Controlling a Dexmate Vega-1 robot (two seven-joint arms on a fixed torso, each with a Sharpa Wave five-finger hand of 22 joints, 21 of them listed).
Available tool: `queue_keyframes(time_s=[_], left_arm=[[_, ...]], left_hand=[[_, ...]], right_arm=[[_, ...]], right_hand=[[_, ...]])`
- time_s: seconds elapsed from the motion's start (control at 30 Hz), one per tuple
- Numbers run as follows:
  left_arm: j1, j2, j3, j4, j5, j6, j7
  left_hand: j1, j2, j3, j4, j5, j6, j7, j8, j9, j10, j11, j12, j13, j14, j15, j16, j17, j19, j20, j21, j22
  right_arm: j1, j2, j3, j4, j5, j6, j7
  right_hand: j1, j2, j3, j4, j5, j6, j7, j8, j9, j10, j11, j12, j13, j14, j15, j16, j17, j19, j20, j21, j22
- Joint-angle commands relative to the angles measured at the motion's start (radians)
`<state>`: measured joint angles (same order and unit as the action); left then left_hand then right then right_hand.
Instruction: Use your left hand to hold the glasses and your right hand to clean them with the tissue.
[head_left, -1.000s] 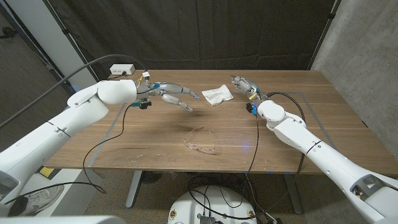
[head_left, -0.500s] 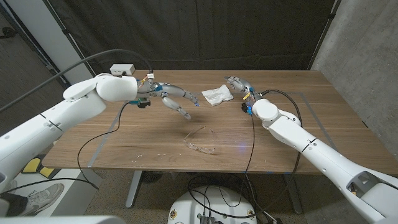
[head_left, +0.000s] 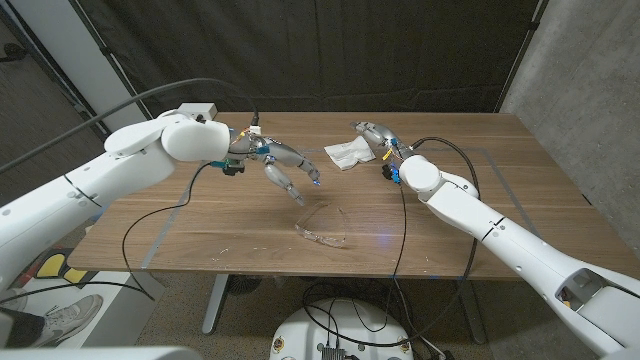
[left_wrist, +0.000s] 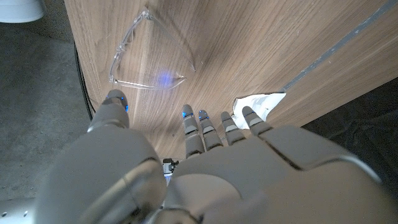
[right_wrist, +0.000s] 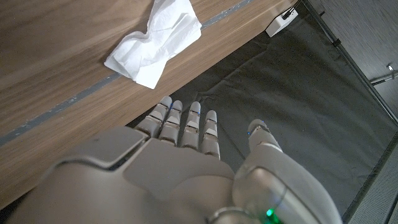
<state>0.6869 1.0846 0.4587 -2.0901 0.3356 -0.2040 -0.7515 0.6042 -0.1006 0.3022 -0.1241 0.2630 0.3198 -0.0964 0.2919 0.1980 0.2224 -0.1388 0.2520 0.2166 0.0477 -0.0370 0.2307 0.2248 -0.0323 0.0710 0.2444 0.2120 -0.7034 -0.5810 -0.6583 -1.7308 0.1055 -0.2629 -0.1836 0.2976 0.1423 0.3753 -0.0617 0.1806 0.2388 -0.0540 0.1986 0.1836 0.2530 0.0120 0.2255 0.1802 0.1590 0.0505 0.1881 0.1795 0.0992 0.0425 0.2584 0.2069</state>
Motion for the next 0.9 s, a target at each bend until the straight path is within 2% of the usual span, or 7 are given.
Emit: queue_keyframes(time_s=[0.03,0.27,0.37,0.5,0.6,0.7,0.9], left_arm=[[0.007,0.037,0.019,-0.087,0.060,0.024,-0.040],[0.076,0.073,-0.005,-0.132,0.134,-0.005,0.065],[0.098,0.082,-0.011,-0.139,0.151,-0.021,0.103],[0.140,0.092,-0.020,-0.149,0.213,-0.042,0.187],[0.163,0.092,-0.023,-0.145,0.248,-0.061,0.242],[0.171,0.084,-0.018,-0.136,0.275,-0.078,0.275],[0.145,0.046,0.019,-0.106,0.288,-0.110,0.260]], left_hand=[[0.013,0.004,-0.005,-0.001,0.010,0.004,-0.002,0.002,0.005,0.021,0.003,0.011,0.006,0.018,-0.013,0.011,0.009,0.002,-0.008,0.008,0.004],[0.045,0.025,0.005,-0.006,0.017,0.044,-0.005,0.018,0.007,0.046,0.002,0.026,0.016,0.023,-0.018,0.014,0.023,-0.002,-0.012,0.011,0.007],[0.064,0.031,0.009,-0.011,0.019,0.070,-0.011,0.030,0.010,0.067,-0.009,0.040,0.023,0.034,-0.025,0.018,0.032,-0.004,-0.012,0.013,0.009],[0.080,0.032,0.008,-0.014,0.020,0.097,-0.015,0.045,0.015,0.090,-0.001,0.055,0.032,0.055,-0.033,0.026,0.043,0.004,-0.015,0.020,0.011],[0.091,0.034,0.008,-0.015,0.020,0.104,-0.017,0.050,0.018,0.104,-0.013,0.065,0.038,0.077,-0.047,0.035,0.051,0.011,-0.016,0.024,0.012],[0.105,0.037,0.010,-0.017,0.021,0.117,-0.028,0.058,0.020,0.117,-0.014,0.075,0.044,0.088,-0.055,0.039,0.059,0.018,-0.014,0.029,0.014],[0.124,0.036,0.009,-0.020,0.021,0.149,-0.029,0.075,0.022,0.147,-0.024,0.094,0.054,0.113,-0.069,0.048,0.072,0.032,-0.015,0.038,0.015]], right_arm=[[-0.024,-0.010,-0.002,-0.044,-0.024,-0.027,0.001],[-0.054,-0.016,0.010,-0.064,-0.019,-0.024,-0.011],[-0.066,-0.020,0.014,-0.069,-0.018,-0.020,-0.015],[-0.083,-0.023,0.021,-0.074,-0.012,-0.011,-0.023],[-0.093,-0.027,0.026,-0.078,-0.009,-0.009,-0.026],[-0.101,-0.028,0.031,-0.079,-0.004,-0.006,-0.029],[-0.110,-0.031,0.037,-0.078,0.001,0.001,-0.032]], right_hand=[[-0.001,-0.005,-0.002,-0.003,0.000,0.000,-0.002,-0.006,0.005,-0.003,-0.002,-0.002,0.005,-0.005,-0.002,-0.005,0.004,-0.001,-0.007,-0.001,0.005],[0.000,-0.003,-0.002,-0.003,-0.001,0.000,-0.002,-0.006,0.005,-0.003,0.001,-0.003,0.005,-0.005,-0.001,-0.005,0.003,-0.002,-0.008,-0.002,0.005],[0.000,-0.003,-0.003,-0.003,-0.001,0.000,-0.002,-0.006,0.005,-0.003,-0.001,-0.003,0.005,-0.005,-0.001,-0.005,0.003,-0.002,-0.008,-0.002,0.005],[0.001,-0.002,-0.003,-0.003,-0.001,0.000,-0.002,-0.006,0.005,-0.002,-0.002,-0.003,0.005,-0.005,0.000,-0.004,0.003,-0.002,-0.009,-0.002,0.005],[0.001,-0.001,-0.003,-0.003,-0.001,-0.001,-0.001,-0.006,0.005,-0.002,0.000,-0.003,0.005,-0.006,-0.001,-0.004,0.002,-0.002,-0.009,-0.002,0.005],[0.001,-0.001,-0.004,-0.003,-0.001,0.000,-0.002,-0.006,0.005,-0.001,0.002,-0.003,0.005,-0.006,0.000,-0.004,0.002,-0.003,-0.008,-0.003,0.005],[0.001,0.000,-0.005,-0.002,-0.001,0.000,-0.002,-0.006,0.005,0.000,0.000,-0.004,0.005,-0.006,0.000,-0.003,0.002,-0.003,-0.008,-0.003,0.005]])
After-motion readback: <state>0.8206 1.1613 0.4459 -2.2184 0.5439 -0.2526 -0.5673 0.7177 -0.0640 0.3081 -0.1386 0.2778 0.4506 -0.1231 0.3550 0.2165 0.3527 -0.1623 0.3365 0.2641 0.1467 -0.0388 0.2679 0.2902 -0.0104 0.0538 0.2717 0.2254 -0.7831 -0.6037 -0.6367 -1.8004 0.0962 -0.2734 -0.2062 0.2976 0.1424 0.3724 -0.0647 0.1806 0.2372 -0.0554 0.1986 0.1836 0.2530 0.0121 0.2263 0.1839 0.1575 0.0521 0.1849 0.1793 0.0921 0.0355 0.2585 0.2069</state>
